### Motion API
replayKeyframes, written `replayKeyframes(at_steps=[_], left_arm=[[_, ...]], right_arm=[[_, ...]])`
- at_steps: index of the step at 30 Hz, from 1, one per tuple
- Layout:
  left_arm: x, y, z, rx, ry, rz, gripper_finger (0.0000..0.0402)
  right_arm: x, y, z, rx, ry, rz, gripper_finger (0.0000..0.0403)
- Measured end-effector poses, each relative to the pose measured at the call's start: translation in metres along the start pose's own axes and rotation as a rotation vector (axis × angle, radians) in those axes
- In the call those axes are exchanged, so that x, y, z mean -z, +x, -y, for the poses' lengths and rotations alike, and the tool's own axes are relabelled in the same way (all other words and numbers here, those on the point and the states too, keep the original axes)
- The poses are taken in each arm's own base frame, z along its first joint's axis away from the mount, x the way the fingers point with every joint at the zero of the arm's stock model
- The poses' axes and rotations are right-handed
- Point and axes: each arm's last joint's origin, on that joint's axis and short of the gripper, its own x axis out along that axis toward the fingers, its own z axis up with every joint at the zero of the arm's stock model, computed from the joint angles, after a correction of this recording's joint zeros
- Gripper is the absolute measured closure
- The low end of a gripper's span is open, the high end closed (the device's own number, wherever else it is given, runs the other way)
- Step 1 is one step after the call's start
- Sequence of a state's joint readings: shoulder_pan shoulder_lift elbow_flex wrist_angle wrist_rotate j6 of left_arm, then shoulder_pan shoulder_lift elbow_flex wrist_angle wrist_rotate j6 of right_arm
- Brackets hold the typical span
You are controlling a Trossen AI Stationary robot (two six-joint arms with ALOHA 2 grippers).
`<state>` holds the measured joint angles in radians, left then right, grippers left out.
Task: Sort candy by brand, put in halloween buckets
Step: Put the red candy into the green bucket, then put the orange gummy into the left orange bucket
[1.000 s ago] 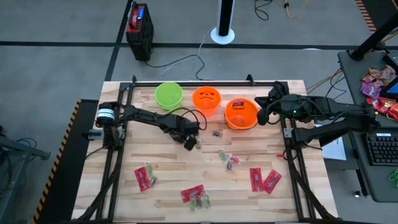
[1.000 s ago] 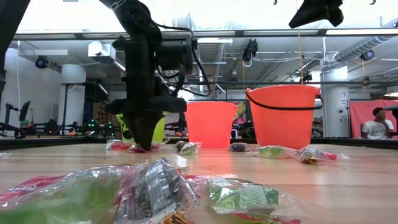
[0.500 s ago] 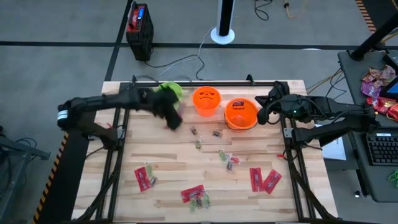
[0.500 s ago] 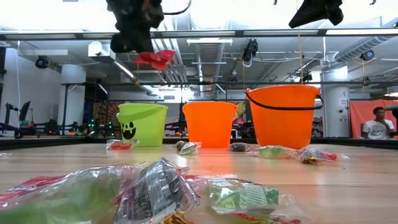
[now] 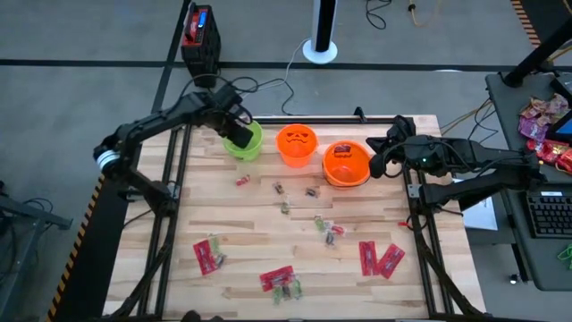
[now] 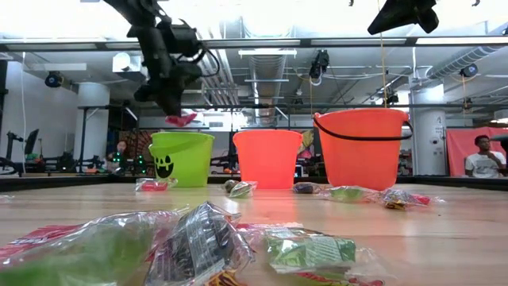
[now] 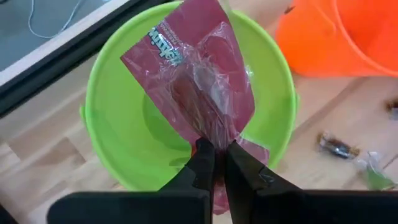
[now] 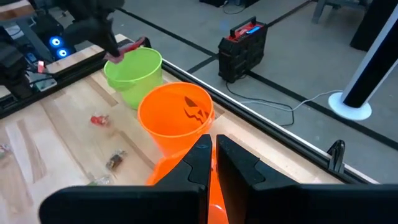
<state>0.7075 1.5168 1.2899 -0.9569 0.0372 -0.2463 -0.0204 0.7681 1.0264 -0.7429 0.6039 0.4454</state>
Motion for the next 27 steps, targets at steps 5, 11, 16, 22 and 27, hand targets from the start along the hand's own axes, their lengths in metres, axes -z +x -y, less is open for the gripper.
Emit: replayKeyframes(at_steps=[5,11,16,22,27], left_arm=[[-0.006,0.001,0.000,-0.034,-0.010,0.011,0.0362],[-0.008,-0.004,0.001,-0.050,-0.017,0.023,0.0290],[0.006,-0.026,0.013,0.060,0.093,-0.020,0.0258],[0.073,-0.056,0.061,0.264,0.437,0.008,0.0253],[0.141,-0.039,0.087,0.234,0.483,0.185,0.0252]], right_arm=[[0.000,0.000,0.000,0.000,0.000,0.000,0.0385],[0.000,0.000,0.000,0.000,-0.001,-0.001,0.0385],[0.000,0.000,0.000,0.000,-0.001,-0.001,0.0385],[0.000,0.000,0.000,0.000,-0.001,-0.001,0.0385],[0.000,0.000,0.000,0.000,-0.001,-0.001,0.0385]])
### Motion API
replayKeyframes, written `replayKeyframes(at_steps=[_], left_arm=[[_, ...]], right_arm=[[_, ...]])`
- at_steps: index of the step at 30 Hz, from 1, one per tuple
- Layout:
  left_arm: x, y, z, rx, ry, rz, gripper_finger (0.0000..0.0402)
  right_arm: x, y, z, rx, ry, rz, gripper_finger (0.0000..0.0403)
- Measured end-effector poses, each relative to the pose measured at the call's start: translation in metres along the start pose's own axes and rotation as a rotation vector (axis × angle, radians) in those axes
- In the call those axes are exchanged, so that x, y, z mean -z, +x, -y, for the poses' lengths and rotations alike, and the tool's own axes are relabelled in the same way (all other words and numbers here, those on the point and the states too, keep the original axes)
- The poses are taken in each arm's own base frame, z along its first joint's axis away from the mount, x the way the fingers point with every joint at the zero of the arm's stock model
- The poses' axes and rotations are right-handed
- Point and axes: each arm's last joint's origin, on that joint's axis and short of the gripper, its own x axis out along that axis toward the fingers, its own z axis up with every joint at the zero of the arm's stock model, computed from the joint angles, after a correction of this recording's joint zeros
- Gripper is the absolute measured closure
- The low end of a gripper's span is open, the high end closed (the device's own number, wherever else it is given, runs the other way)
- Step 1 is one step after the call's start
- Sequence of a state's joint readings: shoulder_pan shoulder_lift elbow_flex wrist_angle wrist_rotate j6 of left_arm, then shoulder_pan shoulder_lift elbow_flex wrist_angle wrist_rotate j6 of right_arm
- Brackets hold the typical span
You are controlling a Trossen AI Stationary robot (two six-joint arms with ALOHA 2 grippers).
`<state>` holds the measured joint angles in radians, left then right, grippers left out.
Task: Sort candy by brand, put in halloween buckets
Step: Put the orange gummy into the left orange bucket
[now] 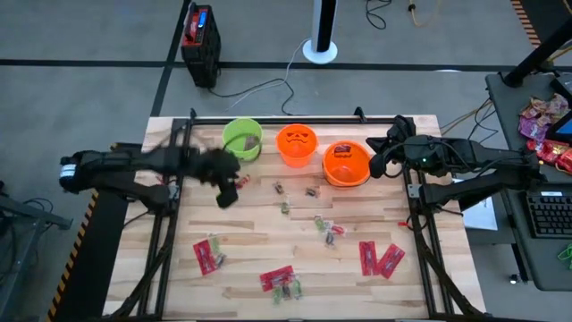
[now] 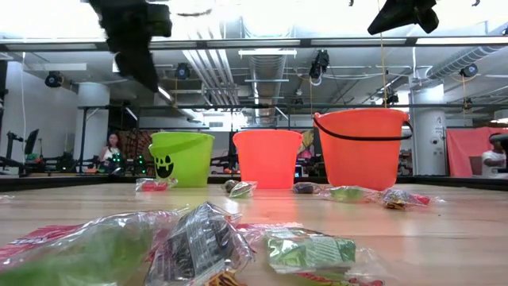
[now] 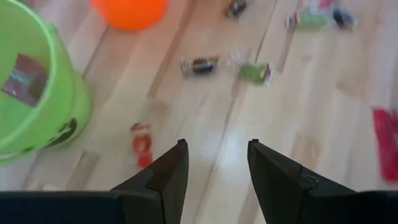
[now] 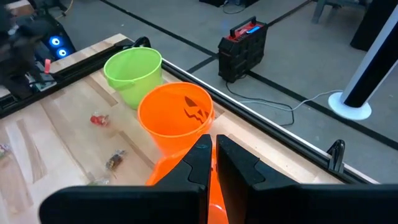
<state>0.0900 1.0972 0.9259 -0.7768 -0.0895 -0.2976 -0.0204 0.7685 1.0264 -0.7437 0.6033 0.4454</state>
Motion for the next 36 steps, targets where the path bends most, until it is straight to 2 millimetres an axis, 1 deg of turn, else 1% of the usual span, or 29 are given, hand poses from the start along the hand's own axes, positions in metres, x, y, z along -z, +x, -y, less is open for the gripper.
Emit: replayKeyframes(at_steps=[1,3,6,10,15,19,27,31,36], left_arm=[[0.010,0.006,0.007,-0.010,-0.010,0.046,0.0252],[0.027,0.020,0.014,-0.022,-0.038,0.111,0.0252],[0.047,0.044,0.010,-0.058,-0.069,0.130,0.0252],[0.063,0.065,-0.001,-0.158,-0.039,0.123,0.0252],[0.069,0.080,-0.015,-0.232,-0.032,0.074,0.0252],[0.068,0.092,-0.022,-0.236,-0.030,0.078,0.0255],[0.075,0.116,-0.028,-0.276,-0.023,-0.021,0.0265],[0.078,0.125,-0.029,-0.294,-0.017,-0.054,0.0265],[0.082,0.134,-0.029,-0.307,-0.056,-0.076,0.0271]], right_arm=[[0.000,0.000,0.000,0.000,0.000,0.000,0.0385],[0.000,0.000,0.000,0.000,0.000,0.000,0.0385],[0.000,0.000,0.000,0.000,0.000,0.000,0.0385],[0.000,0.000,0.000,0.000,0.001,0.000,0.0385],[0.000,0.000,0.000,0.000,0.001,0.000,0.0385],[0.000,0.000,0.000,0.000,0.001,0.000,0.0385],[0.000,0.000,0.000,0.000,0.001,0.000,0.0385],[0.000,0.000,0.000,0.000,0.001,0.000,0.0385],[0.000,0.000,0.000,0.000,0.012,-0.001,0.0385]])
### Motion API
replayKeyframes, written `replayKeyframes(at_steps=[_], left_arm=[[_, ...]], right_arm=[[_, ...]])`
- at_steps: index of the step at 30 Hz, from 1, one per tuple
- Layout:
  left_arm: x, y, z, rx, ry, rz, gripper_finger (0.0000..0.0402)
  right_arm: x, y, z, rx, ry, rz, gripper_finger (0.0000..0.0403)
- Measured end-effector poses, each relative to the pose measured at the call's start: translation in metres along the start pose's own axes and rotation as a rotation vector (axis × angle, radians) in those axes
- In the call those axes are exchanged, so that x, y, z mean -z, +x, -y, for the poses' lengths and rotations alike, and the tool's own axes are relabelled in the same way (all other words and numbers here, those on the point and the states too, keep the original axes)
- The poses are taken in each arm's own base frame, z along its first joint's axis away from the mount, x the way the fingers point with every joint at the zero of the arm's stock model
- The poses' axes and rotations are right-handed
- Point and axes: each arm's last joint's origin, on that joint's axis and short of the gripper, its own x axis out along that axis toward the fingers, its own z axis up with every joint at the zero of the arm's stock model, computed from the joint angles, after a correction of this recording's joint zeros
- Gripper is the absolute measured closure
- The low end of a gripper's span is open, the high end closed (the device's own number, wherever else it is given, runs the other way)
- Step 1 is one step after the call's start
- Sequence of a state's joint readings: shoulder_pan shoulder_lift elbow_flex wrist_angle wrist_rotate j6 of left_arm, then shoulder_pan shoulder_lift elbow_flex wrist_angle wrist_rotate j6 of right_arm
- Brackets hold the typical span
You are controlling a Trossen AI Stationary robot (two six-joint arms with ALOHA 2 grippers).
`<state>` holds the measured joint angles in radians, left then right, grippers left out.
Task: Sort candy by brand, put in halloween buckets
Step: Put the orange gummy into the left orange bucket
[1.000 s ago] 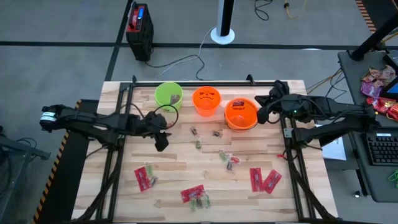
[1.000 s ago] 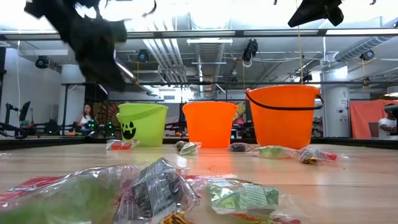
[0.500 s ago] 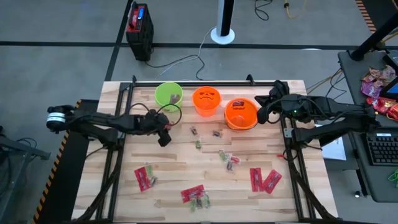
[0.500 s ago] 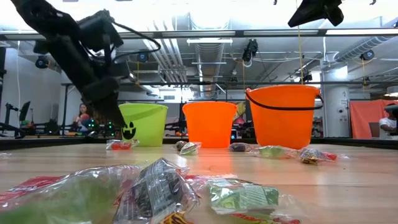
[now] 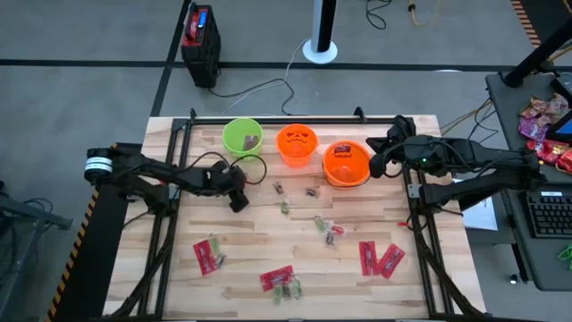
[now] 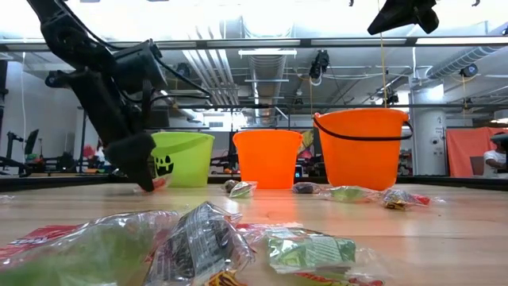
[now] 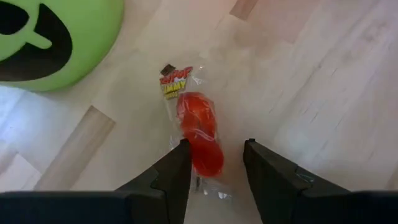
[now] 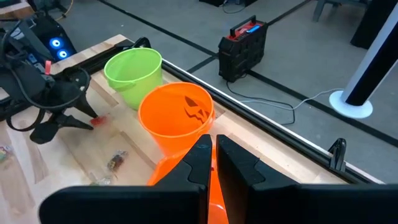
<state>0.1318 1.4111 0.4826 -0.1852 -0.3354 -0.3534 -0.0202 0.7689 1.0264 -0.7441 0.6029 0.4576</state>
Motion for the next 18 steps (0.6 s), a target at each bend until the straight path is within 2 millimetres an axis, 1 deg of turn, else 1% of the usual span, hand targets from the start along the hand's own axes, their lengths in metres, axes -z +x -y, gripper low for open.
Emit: replayKeyframes(at_steps=[3,5,7,8,12,13,15,18], left_arm=[[0.001,0.003,0.001,0.001,-0.025,-0.013,0.0294],[0.001,0.002,0.001,0.013,-0.037,-0.014,0.0326],[0.001,0.000,0.001,0.039,-0.044,-0.011,0.0369],[0.000,-0.001,0.001,0.054,-0.049,-0.011,0.0383],[-0.002,-0.014,0.003,0.207,-0.068,-0.011,0.0390],[-0.004,-0.020,0.004,0.262,-0.074,-0.001,0.0394],[-0.017,-0.034,0.006,0.389,-0.087,0.052,0.0397],[-0.048,-0.063,0.009,0.510,-0.097,0.219,0.0398]], right_arm=[[0.000,0.000,0.000,0.001,0.000,-0.001,0.0385],[0.000,0.000,0.000,0.001,0.001,-0.002,0.0385],[0.000,0.000,0.000,0.001,0.001,-0.002,0.0385],[0.000,0.000,0.000,0.001,0.001,-0.002,0.0385],[0.000,0.000,0.000,0.001,0.001,-0.002,0.0385],[0.000,0.000,0.000,0.002,0.001,-0.003,0.0385],[0.000,0.000,0.000,0.002,0.000,-0.004,0.0385],[0.000,0.000,0.000,0.002,-0.001,-0.004,0.0385]])
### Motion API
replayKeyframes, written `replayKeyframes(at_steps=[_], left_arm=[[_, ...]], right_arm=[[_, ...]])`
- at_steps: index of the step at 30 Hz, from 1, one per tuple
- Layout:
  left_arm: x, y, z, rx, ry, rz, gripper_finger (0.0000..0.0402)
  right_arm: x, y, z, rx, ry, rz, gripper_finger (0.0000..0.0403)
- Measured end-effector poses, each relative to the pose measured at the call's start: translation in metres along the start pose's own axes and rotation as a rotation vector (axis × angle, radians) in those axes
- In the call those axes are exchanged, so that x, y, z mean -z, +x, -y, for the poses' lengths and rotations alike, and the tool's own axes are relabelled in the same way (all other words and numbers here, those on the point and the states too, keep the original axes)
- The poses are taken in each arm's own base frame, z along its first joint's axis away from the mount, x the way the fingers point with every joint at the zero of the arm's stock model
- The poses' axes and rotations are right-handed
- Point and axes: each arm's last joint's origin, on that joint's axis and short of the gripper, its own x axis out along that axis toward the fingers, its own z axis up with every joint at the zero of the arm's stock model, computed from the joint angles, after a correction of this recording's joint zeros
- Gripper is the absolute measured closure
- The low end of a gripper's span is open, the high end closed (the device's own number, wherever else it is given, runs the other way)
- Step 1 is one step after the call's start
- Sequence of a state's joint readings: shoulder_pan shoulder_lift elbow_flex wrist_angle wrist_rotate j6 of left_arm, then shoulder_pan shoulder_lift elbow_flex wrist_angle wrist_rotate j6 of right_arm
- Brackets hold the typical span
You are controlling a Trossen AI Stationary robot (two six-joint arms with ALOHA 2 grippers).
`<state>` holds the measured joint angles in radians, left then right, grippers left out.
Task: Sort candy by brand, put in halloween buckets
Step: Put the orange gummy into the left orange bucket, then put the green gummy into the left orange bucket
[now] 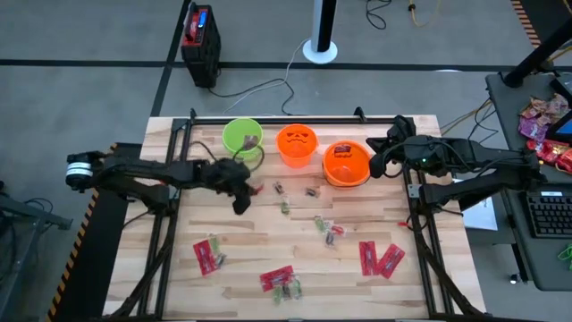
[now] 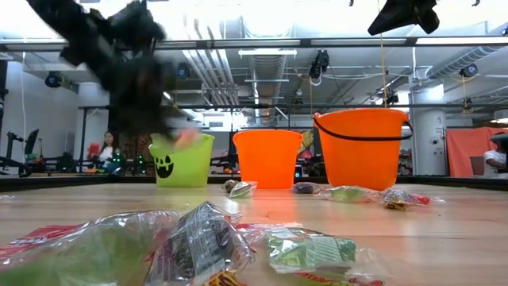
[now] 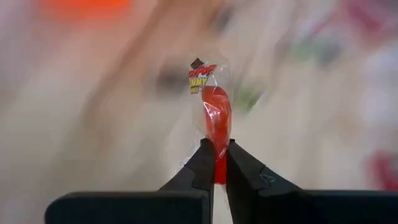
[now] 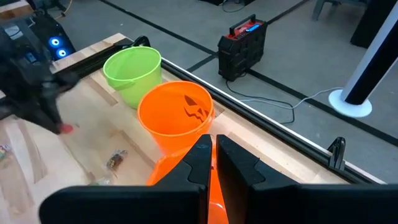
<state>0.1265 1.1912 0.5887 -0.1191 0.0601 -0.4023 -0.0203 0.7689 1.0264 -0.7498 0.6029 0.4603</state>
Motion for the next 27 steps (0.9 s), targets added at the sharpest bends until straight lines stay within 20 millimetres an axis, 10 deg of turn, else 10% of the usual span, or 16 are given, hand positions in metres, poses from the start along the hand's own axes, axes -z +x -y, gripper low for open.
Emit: replayKeyframes(at_steps=[6,13,27], left_arm=[[-0.079,-0.019,0.011,-0.132,0.157,0.339,0.0400],[-0.155,0.019,-0.023,-0.209,0.157,0.322,0.0401],[-0.185,0.070,-0.053,-0.272,0.105,-0.017,0.0318]], right_arm=[[0.000,0.000,0.000,0.000,-0.005,0.000,0.0385],[0.000,0.000,0.000,0.000,-0.013,0.000,0.0385],[0.000,0.000,0.000,-0.002,-0.012,0.004,0.0385]])
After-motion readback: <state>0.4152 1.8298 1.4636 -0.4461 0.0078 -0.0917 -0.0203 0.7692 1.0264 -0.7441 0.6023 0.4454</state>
